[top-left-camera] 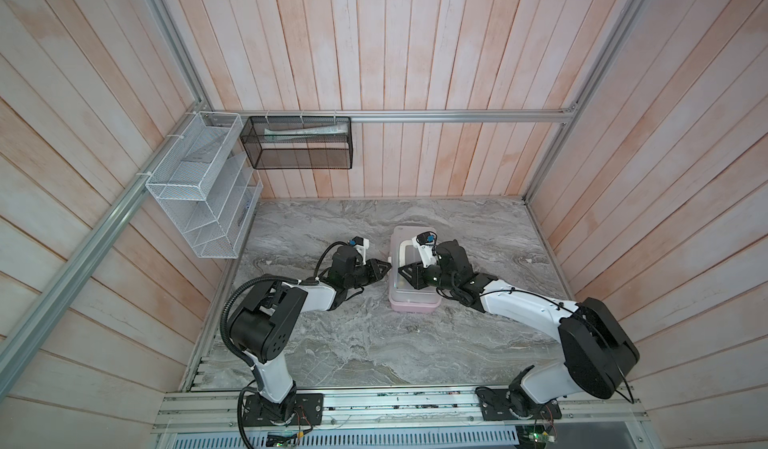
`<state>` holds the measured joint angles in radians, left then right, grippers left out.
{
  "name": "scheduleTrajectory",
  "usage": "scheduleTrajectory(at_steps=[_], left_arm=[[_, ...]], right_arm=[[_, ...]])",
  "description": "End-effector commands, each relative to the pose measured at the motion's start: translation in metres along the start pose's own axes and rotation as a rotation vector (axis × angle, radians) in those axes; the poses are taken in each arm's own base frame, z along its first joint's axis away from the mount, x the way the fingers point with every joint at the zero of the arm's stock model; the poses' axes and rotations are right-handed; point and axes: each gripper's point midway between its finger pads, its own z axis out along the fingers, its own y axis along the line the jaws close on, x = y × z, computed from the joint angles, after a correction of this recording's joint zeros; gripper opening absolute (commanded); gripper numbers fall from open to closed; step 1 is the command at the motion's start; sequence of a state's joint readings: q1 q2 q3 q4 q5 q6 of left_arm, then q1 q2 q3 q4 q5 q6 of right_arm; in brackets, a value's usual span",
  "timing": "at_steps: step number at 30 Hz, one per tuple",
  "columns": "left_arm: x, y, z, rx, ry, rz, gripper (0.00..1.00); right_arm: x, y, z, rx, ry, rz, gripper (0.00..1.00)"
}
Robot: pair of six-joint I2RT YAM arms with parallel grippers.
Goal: Pack the tool kit
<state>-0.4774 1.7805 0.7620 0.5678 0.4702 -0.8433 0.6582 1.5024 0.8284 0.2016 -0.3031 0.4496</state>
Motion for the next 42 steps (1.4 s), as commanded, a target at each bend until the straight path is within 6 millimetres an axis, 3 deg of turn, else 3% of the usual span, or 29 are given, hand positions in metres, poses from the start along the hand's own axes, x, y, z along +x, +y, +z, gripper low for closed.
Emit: scheduleTrajectory(at_steps=[1,7,11,19,24,27,29,35,42], left_arm=[[0.031,0.0,0.004,0.024,0.095,-0.021,0.27],[0.02,-0.004,-0.003,-0.018,0.065,0.01,0.31],[0.006,-0.014,-0.01,-0.037,0.027,0.046,0.4],[-0.019,-0.02,-0.027,-0.074,-0.042,0.069,0.44],[-0.026,-0.012,-0.033,-0.107,-0.072,0.069,0.45],[-0.029,-0.006,-0.032,-0.116,-0.083,0.067,0.45],[-0.029,-0.005,-0.029,-0.11,-0.081,0.067,0.45],[-0.033,-0.009,-0.021,-0.083,-0.078,0.071,0.45],[-0.034,-0.01,-0.017,-0.063,-0.076,0.065,0.45]], right_arm=[[0.084,-0.034,0.006,0.092,0.266,0.101,0.26],[0.063,-0.034,-0.002,0.106,0.224,0.085,0.25],[0.035,-0.028,-0.013,0.093,0.162,0.07,0.25],[-0.018,-0.01,-0.038,0.054,0.071,0.004,0.26],[-0.043,-0.027,-0.06,0.129,-0.013,0.043,0.36],[-0.047,-0.046,-0.068,0.214,-0.042,0.056,0.48],[-0.048,-0.06,-0.071,0.274,-0.044,0.061,0.51],[-0.041,-0.087,-0.066,0.306,-0.037,0.115,0.5],[-0.031,-0.088,-0.046,0.223,0.002,0.115,0.46]])
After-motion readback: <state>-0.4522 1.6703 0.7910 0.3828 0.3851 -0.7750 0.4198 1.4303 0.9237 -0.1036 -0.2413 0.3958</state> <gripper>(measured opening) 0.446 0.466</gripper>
